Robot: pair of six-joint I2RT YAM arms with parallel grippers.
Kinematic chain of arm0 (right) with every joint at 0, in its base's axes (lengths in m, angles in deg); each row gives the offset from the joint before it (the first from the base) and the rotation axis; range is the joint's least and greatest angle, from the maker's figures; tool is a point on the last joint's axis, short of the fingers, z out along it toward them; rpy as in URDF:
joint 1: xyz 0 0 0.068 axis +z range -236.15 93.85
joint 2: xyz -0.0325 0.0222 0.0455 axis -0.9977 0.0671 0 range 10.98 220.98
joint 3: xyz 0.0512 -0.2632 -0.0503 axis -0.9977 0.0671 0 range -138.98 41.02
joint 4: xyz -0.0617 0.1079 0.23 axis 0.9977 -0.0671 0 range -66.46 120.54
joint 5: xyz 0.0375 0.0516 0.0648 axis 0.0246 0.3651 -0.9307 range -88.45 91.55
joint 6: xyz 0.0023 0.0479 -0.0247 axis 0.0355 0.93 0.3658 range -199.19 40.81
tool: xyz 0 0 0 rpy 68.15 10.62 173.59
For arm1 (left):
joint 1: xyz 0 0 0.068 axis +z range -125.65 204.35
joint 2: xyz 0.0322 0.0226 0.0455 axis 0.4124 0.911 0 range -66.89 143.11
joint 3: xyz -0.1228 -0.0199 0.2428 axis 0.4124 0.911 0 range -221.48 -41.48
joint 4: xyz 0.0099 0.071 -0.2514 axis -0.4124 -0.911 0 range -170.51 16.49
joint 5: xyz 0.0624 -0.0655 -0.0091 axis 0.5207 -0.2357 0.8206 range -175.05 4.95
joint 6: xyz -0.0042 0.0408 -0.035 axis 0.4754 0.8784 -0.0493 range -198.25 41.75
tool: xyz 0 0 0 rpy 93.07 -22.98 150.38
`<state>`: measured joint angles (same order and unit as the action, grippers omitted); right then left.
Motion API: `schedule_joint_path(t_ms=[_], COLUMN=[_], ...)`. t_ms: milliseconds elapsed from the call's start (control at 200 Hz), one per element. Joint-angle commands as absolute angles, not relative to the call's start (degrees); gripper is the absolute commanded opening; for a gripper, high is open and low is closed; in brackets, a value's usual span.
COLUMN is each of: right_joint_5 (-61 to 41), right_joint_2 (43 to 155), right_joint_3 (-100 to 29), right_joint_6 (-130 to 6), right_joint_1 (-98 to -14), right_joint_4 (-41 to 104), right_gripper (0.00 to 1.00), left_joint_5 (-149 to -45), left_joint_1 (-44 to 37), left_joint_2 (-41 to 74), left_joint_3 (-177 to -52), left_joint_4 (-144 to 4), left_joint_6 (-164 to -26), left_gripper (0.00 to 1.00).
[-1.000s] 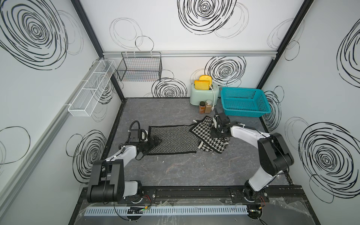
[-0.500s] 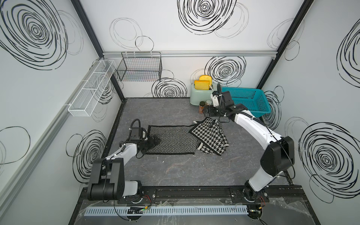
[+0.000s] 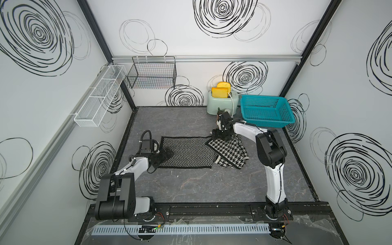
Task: Roll up the scarf and place it into the basket
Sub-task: Flatten out the scarf at the center of the board.
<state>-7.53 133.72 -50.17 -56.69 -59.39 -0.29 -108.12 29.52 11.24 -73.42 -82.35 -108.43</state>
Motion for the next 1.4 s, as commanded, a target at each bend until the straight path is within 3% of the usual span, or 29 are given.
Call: schedule_joint_path(t_ms=[0,170,335,445,980,1395], right_joint_5=[-6.2,-6.3,-5.4,-6.6,-2.7,-5.0], right_joint_2=[133.3,133.9,133.0,130.9,106.5,100.0], right_joint_3=[-50.4,-50.8,-50.5,-50.2,-59.4,-57.0], right_joint_6=[-55.8,-55.7,-56.7,-57.2,-61.3,-64.3], right_joint_1=[-59.2,-59.1,-59.6,-60.5,-66.4,-72.3], right_joint_4=[-1.7,-1.9,-2.1,-2.9,-9.9,-10.3], right_gripper=[0.71,0.43,0.24,0.00,0.00,0.00], left_joint_5=[-106.9,-107.5,-107.5,-107.6,-105.2,-99.3], left_joint_1=[30.7,31.2,32.0,32.5,39.2,46.9], left_joint_2=[11.5,12.0,12.7,12.9,19.7,20.3], left_joint_3=[-71.9,-71.9,-71.9,-72.0,-71.2,-75.8], left_joint_4=[-83.4,-83.1,-83.0,-83.3,-80.6,-85.2], left_joint_6=[-108.7,-108.6,-108.6,-108.6,-109.7,-105.8], left_gripper=[0.98,0.98,0.98,0.98,0.98,0.98])
